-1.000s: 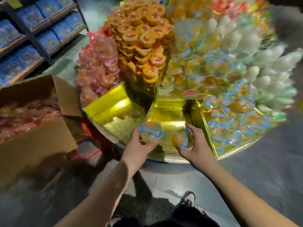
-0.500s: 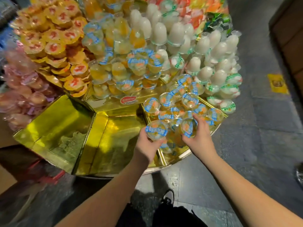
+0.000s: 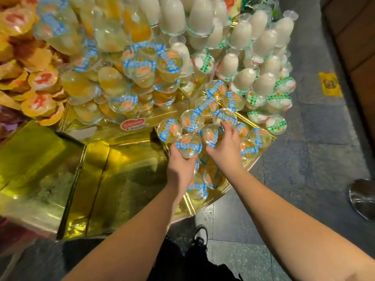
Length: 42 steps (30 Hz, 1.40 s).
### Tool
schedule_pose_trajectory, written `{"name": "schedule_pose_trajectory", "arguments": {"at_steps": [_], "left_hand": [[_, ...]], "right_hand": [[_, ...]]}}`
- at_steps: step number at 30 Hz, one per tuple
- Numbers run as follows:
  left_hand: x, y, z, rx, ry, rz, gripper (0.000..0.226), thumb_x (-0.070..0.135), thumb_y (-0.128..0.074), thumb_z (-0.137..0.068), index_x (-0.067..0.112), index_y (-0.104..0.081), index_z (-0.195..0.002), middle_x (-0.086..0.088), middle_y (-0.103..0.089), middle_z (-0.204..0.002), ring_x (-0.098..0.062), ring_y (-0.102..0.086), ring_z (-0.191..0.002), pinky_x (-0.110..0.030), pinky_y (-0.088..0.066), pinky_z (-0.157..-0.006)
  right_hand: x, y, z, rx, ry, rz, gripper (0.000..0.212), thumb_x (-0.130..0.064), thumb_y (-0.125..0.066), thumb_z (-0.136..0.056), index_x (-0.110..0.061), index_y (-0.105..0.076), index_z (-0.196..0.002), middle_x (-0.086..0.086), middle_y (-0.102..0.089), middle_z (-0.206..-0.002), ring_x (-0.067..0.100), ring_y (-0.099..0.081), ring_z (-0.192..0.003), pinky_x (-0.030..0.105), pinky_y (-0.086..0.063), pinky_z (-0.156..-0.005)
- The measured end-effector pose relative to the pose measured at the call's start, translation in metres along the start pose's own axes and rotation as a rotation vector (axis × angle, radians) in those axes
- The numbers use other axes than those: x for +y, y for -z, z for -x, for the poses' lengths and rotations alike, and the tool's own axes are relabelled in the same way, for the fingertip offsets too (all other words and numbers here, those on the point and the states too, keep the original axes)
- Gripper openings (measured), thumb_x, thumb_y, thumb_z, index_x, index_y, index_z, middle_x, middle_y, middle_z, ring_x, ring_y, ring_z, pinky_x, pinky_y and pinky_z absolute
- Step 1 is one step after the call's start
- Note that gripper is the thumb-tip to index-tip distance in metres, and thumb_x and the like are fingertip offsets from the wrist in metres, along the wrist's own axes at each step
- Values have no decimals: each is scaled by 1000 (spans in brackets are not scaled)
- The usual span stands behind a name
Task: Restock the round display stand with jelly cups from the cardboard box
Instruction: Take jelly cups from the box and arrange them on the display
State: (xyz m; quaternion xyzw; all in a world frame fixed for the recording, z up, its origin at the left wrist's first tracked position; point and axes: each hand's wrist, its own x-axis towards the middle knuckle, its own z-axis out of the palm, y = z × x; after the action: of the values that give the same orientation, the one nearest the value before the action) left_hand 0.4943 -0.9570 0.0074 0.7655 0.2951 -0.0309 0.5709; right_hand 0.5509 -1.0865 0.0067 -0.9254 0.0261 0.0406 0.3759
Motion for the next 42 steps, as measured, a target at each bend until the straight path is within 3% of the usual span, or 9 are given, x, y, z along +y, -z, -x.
{"name": "schedule_pose_trajectory", "arguments": {"at_steps": [3, 6, 9, 14, 19, 23, 28, 35, 42], "left_hand": [[-2, -6, -3, 39, -25, -13, 60, 21, -78, -85, 16, -46, -136, 7, -58, -117, 0, -53, -91, 1, -36, -66], [-3, -10, -5, 42, -26, 6, 66, 24, -78, -84, 21, -43, -140, 7, -58, -127, -8, -57, -107, -17, -42, -82], [-3, -11, -6, 51, -33, -13, 70, 22, -77, -85, 20, -40, -144, 8, -54, -130, -5, -52, -110, -17, -39, -83], [-7, -14, -5, 89, -44, -23, 71, 22, -78, -85, 20, -40, -144, 1, -56, -136, -16, -56, -119, -27, -46, -90], [-7, -17, -4, 94, -33, -15, 72, 22, -77, -86, 16, -37, -146, -1, -54, -136, -11, -53, -114, -20, -39, -86], [-10, -19, -6, 79, -37, -42, 74, 23, -76, -87, 15, -35, -147, -4, -51, -142, -19, -51, -126, -20, -37, -89], [-14, -22, -7, 113, -79, -82, 73, 26, -78, -84, 15, -38, -144, -5, -52, -139, -23, -51, -126, -24, -40, -90], [-18, -23, -8, 161, -122, -124, 73, 33, -79, -82, 16, -41, -142, -3, -54, -137, -23, -47, -128, -44, -44, -103], [-18, -23, -7, 141, -97, -94, 81, 33, -79, -81, 14, -35, -146, -6, -49, -143, -24, -39, -135, -44, -35, -111]], "right_hand": [[2, -10, 0, 33, 24, -6, 82, -24, -80, -76, -16, -38, -146, 10, -32, -144, 35, -39, -131, 49, -45, -100], [3, -16, -1, 60, 17, -36, 80, -18, -80, -76, -15, -39, -145, 8, -30, -144, 31, -41, -131, 46, -51, -92], [5, -18, -2, 91, 19, -47, 78, -13, -79, -76, -14, -40, -144, 10, -31, -144, 29, -42, -130, 41, -50, -93], [4, -18, -2, 98, 41, -11, 76, -13, -79, -79, -11, -42, -144, 12, -33, -143, 31, -43, -129, 41, -51, -90], [3, -17, -4, 80, 46, 53, 74, -17, -78, -81, -11, -41, -145, 13, -35, -146, 32, -38, -135, 45, -46, -99], [1, -18, -3, 83, 64, 121, 74, -19, -79, -79, -10, -43, -143, 15, -40, -141, 36, -42, -130, 47, -41, -101], [5, -14, 5, 98, 66, 136, 70, -18, -74, -80, -10, -44, -143, 17, -42, -140, 38, -40, -131, 48, -34, -108], [0, -5, 2, 45, 115, 187, 64, -15, -69, -85, -10, -43, -144, 14, -43, -139, 34, -41, -131, 41, -33, -104], [-1, 0, 6, 13, 128, 256, 67, -19, -71, -86, -13, -41, -145, 11, -43, -143, 33, -44, -130, 46, -36, -103]]}}
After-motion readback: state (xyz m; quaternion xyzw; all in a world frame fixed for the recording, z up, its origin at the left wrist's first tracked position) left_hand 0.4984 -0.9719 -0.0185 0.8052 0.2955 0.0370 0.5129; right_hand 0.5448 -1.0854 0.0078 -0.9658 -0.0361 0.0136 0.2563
